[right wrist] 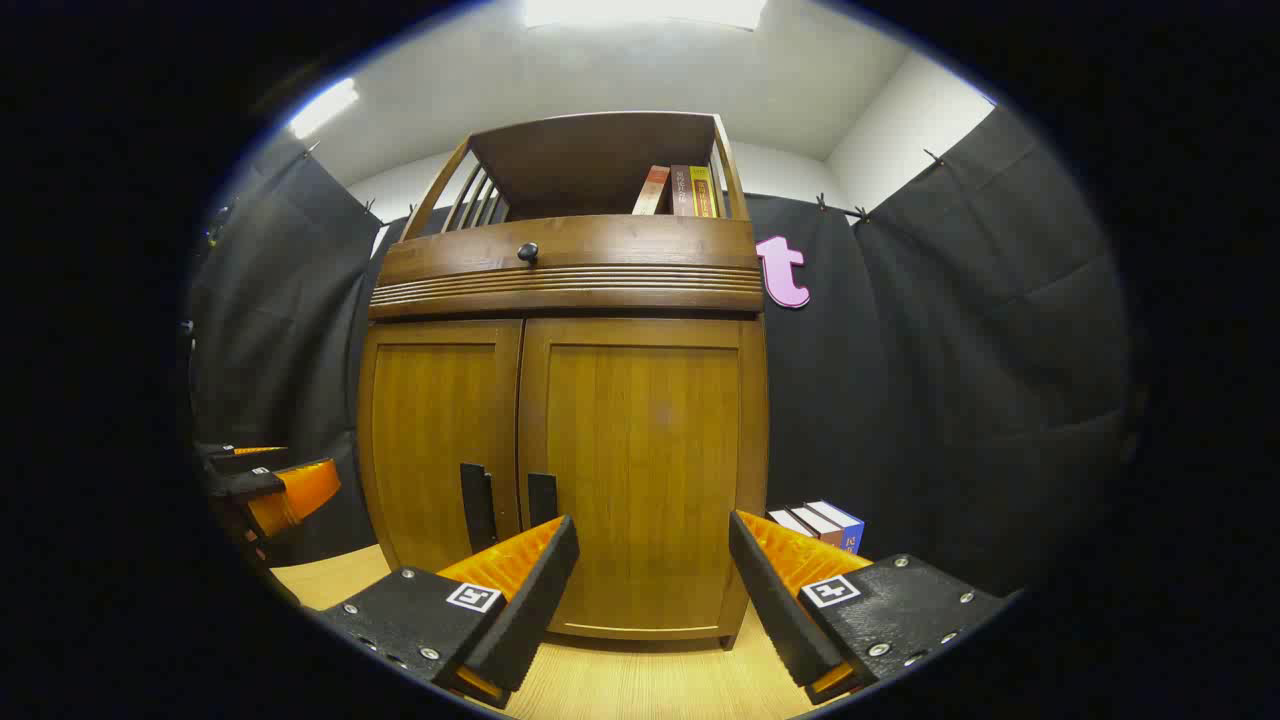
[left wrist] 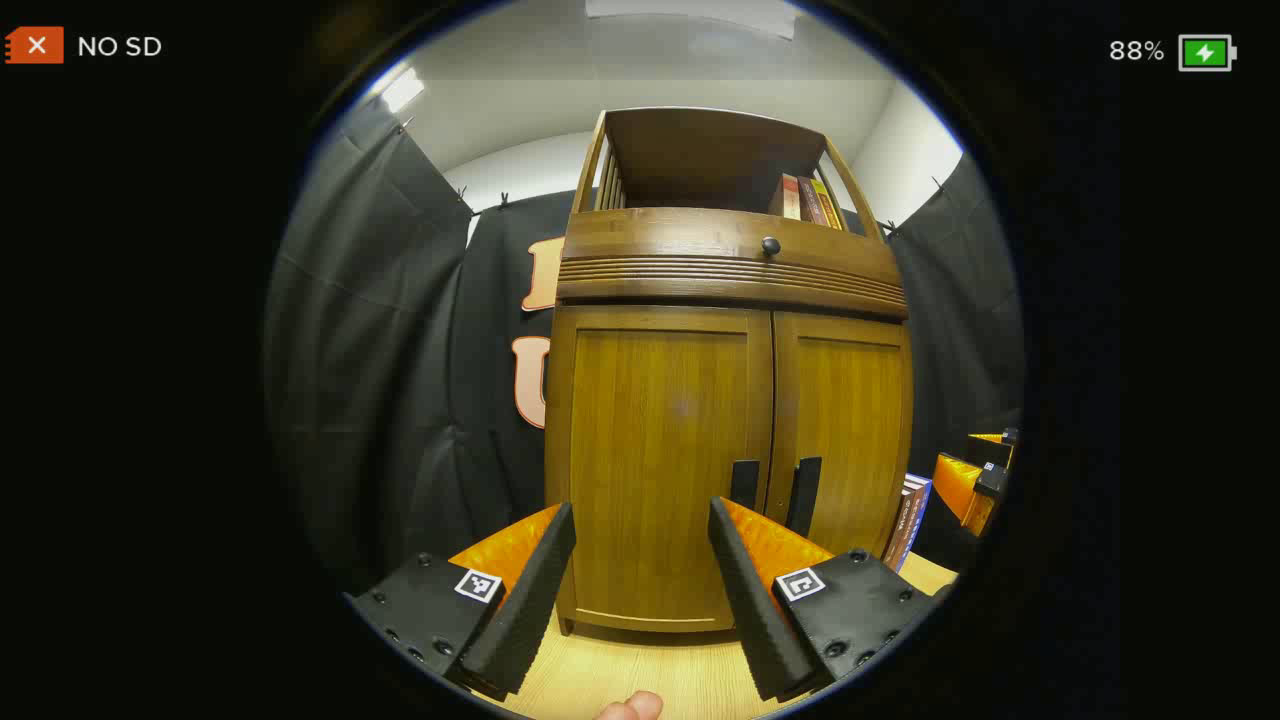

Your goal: Open the right door of the double-door shoe cabinet with the right hand, and open the left door with the left hand.

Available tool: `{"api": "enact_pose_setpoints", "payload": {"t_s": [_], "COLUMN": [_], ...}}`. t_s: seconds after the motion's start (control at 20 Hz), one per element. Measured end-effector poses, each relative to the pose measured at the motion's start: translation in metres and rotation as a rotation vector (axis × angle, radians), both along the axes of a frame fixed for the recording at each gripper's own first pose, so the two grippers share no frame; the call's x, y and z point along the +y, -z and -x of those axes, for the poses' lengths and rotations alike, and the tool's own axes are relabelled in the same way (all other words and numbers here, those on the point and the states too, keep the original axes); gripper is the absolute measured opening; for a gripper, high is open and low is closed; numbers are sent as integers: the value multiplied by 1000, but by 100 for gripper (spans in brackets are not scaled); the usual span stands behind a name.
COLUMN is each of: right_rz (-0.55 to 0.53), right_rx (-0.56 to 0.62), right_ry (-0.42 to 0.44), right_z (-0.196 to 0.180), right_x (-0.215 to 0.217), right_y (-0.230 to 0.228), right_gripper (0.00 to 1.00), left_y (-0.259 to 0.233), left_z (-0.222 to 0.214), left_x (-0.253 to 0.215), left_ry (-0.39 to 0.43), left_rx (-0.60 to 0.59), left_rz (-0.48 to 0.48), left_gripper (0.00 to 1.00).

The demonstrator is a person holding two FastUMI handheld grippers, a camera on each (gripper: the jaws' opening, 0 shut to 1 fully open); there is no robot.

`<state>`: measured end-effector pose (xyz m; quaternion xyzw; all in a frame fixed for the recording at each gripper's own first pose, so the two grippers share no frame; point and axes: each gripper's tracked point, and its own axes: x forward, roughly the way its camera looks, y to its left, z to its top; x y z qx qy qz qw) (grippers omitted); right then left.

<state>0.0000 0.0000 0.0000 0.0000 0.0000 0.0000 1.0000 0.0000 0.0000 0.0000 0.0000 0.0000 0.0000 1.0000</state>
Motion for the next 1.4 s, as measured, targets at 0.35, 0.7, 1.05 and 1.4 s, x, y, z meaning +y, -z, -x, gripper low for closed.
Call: {"api": "enact_pose_setpoints", "payload": {"t_s": [0.35,0.7,1.05,1.4], "right_rz": [1,0,-1,24], "right_rx": [2,0,5,-20], "right_ry": [7,16,17,11], "right_z": [0,-1,-1,-4], "right_x": [-2,-3,-4,-3], "right_y": [1,1,2,-4], "right_gripper": [93,93,93,94], "left_y": [-1,-3,-4,-6], "left_z": [-1,-2,-3,-4], "left_x": [-4,-5,-5,-4], "left_ry": [8,13,12,9], "left_rx": [-3,-6,-11,-17], "left_rz": [-7,-11,-15,-15], "left_gripper": [81,81,81,81]}}
